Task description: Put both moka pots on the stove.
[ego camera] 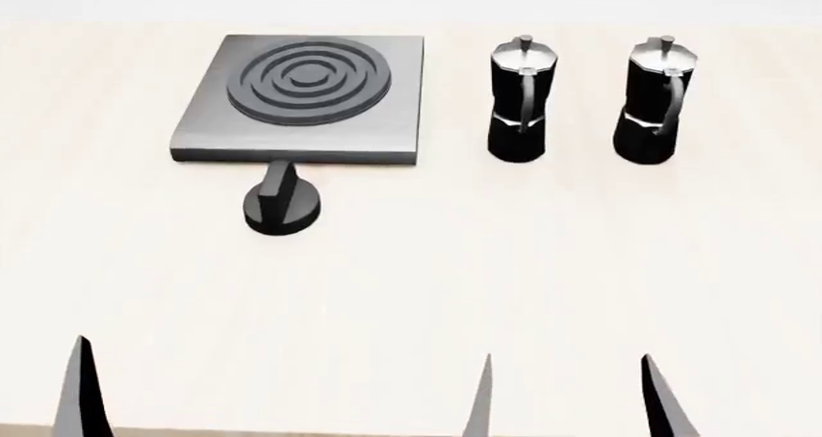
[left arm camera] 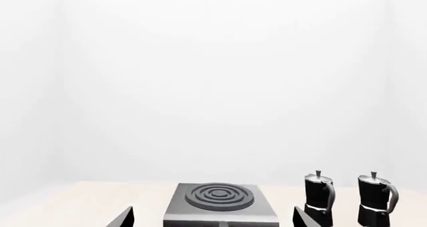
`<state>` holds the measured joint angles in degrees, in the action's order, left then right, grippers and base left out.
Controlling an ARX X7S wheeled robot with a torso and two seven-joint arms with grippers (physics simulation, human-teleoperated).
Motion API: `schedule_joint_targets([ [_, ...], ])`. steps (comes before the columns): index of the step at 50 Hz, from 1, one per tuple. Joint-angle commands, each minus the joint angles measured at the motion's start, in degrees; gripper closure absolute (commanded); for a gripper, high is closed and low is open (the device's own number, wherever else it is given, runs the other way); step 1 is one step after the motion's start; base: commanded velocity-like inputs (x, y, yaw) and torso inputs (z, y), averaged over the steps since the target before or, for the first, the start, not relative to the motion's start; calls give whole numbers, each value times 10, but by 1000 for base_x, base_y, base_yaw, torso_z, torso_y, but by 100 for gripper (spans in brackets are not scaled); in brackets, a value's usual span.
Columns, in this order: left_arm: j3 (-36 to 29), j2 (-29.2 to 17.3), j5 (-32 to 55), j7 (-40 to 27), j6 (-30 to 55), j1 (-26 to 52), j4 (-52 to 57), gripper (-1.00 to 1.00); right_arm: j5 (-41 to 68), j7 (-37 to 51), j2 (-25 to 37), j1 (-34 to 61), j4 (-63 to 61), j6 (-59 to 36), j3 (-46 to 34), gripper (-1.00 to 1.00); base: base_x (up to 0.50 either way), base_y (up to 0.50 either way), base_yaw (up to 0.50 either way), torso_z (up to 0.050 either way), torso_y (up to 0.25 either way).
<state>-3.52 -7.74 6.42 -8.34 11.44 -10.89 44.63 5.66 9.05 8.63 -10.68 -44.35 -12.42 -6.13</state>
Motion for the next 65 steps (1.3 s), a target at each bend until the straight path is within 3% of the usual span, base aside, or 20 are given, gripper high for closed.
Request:
schedule_joint_targets([
  [1, -4, -9, 4, -10, 0, -6, 24, -100, 7, 9, 8, -4, -26, -9, -2, -100, 211, 0, 0, 0, 0],
  [65, -23, -37, 14, -46, -18, 0, 4, -100, 17, 41, 33, 3, -7, -1, -24, -100, 243, 0, 0, 0, 0],
])
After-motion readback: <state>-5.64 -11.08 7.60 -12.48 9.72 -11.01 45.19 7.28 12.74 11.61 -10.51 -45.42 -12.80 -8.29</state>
